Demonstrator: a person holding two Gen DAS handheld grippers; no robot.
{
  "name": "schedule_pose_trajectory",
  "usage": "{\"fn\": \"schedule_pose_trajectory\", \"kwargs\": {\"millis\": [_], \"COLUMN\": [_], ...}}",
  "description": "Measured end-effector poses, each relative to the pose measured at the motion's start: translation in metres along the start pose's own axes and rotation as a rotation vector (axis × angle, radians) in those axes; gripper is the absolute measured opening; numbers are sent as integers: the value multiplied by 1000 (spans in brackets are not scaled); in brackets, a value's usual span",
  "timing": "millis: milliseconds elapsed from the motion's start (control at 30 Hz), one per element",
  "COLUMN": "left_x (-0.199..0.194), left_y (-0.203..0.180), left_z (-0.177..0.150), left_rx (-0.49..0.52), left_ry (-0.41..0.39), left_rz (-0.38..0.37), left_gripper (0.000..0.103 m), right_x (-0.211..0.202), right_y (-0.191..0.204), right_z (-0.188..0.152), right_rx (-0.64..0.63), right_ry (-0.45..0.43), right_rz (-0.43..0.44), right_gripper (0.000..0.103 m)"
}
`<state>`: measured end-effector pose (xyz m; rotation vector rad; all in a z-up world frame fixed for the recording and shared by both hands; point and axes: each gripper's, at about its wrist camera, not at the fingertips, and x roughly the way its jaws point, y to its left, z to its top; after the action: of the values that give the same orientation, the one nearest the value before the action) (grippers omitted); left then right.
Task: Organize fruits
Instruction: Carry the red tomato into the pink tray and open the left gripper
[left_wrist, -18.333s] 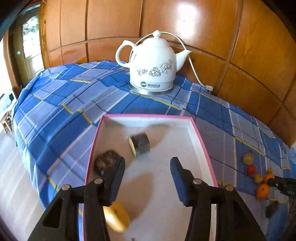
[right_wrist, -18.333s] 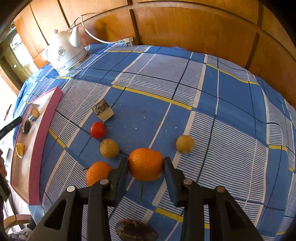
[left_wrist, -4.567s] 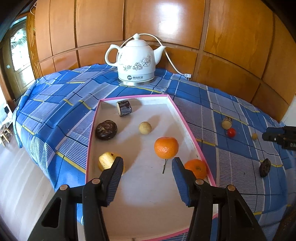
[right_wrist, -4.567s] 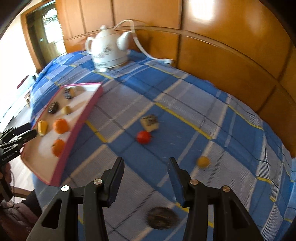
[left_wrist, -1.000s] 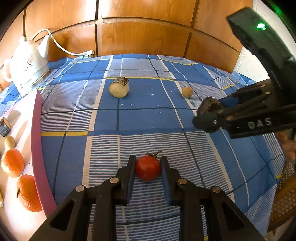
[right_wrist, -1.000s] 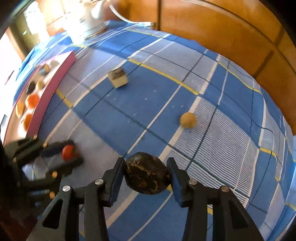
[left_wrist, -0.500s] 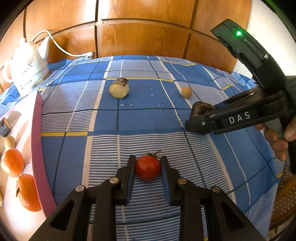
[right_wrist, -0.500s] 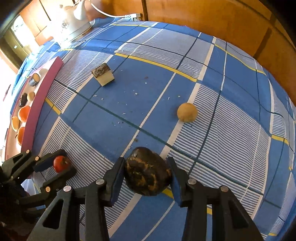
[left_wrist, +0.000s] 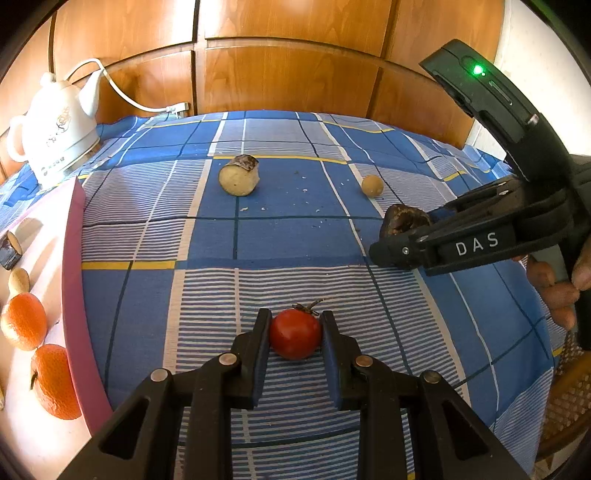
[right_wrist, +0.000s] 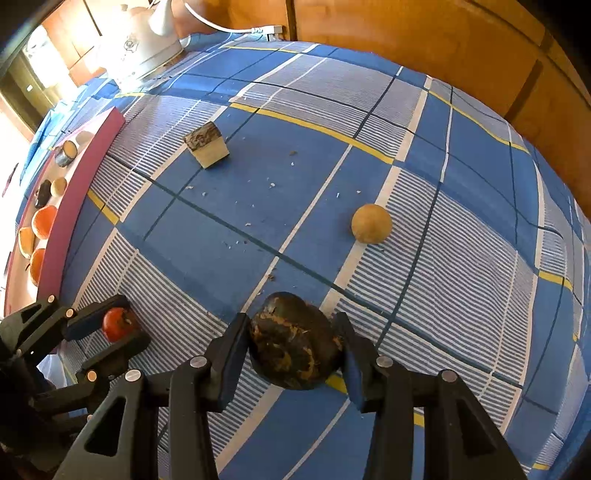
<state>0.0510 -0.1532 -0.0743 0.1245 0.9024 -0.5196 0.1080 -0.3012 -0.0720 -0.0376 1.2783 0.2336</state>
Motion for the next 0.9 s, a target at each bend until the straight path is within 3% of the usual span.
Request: {"fn": "schedule_pose_trajectory", "kwargs": {"millis": [267,433,600,733,900], "left_x": [1,-2,-31,-61,-81], "left_y": [-3,4,10,37,99], "left_z": [2,8,17,33,50], "left_rx": [18,-24,-53,-121,-239], "left_ry": [6,33,-28,-91,-129], "left_rz": [12,-21,-51,-47,27], "left_gripper": [26,25,25,25,26], "right_x": [2,3,2,4,2], "right_y": [16,16,12,10,18], "right_z": [-3,-5,-6,-9,-12], "right_rx": [-52,-50,-59,-67,-92], "right_ry": [-13,-9,-14,-22,-29], "right_rz": [-36,-15,-10,-19,-38], "right_gripper": [45,46,46,46,45]}}
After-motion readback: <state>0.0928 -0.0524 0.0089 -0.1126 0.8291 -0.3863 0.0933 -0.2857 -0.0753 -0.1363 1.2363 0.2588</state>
